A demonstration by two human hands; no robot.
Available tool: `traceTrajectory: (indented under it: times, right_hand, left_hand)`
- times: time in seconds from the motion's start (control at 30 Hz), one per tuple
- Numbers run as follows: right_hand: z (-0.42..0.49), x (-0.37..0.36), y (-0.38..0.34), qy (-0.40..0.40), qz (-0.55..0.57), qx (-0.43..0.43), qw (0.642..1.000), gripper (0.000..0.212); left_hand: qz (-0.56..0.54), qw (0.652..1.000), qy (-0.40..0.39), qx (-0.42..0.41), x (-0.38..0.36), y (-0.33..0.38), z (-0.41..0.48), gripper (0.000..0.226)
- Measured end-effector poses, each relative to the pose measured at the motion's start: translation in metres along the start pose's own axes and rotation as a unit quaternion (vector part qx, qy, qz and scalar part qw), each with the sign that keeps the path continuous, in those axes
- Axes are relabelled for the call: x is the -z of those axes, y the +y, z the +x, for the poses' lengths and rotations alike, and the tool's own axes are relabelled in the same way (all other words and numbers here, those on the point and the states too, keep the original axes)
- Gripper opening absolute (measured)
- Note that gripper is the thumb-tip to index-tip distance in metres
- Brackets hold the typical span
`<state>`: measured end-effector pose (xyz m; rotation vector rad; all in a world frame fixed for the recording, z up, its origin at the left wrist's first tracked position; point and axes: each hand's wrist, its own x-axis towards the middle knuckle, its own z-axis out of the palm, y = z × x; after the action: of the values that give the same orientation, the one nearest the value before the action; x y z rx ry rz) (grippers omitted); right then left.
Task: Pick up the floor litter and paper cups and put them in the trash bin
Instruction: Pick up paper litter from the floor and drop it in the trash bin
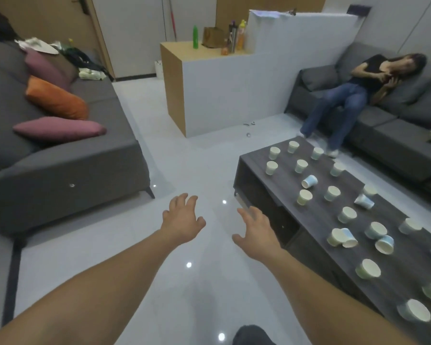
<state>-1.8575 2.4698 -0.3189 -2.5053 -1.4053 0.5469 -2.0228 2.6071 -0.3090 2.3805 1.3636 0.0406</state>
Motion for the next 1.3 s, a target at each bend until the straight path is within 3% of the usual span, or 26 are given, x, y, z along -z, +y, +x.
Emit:
traceTrajectory:
  times: [0.2,0.5,0.73,1.07,1.3]
  right_hand:
    - [0.14,0.028,0.009,0.002,0.002,0.001,1.0,0.074]
    - [0.342,0.104,-0.008,-0.001,0.008,0.058,0.998,0.075]
    - [0.486,0.125,-0.033,-0.003,0.0,0.061,0.998,0.074]
    - [0.67,0.143,-0.072,0.0,-0.004,-0.022,1.0,0.074]
    - [0.785,0.166,-0.063,0.006,-0.002,-0.063,0.998,0.074]
  left_hand:
    - [0.006,1.0,-0.019,-0.007,0.015,0.017,0.126,0.067]
    - [0.008,1.0,0.023,0.01,0.069,0.041,0.319,0.067]
    - [0.008,1.0,-0.001,0.004,0.088,0.026,0.464,0.067]
    - [0.016,0.998,-0.02,-0.058,0.15,-0.002,0.684,0.066]
    - [0.025,0.993,-0.052,-0.105,0.156,0.03,0.818,0.067]
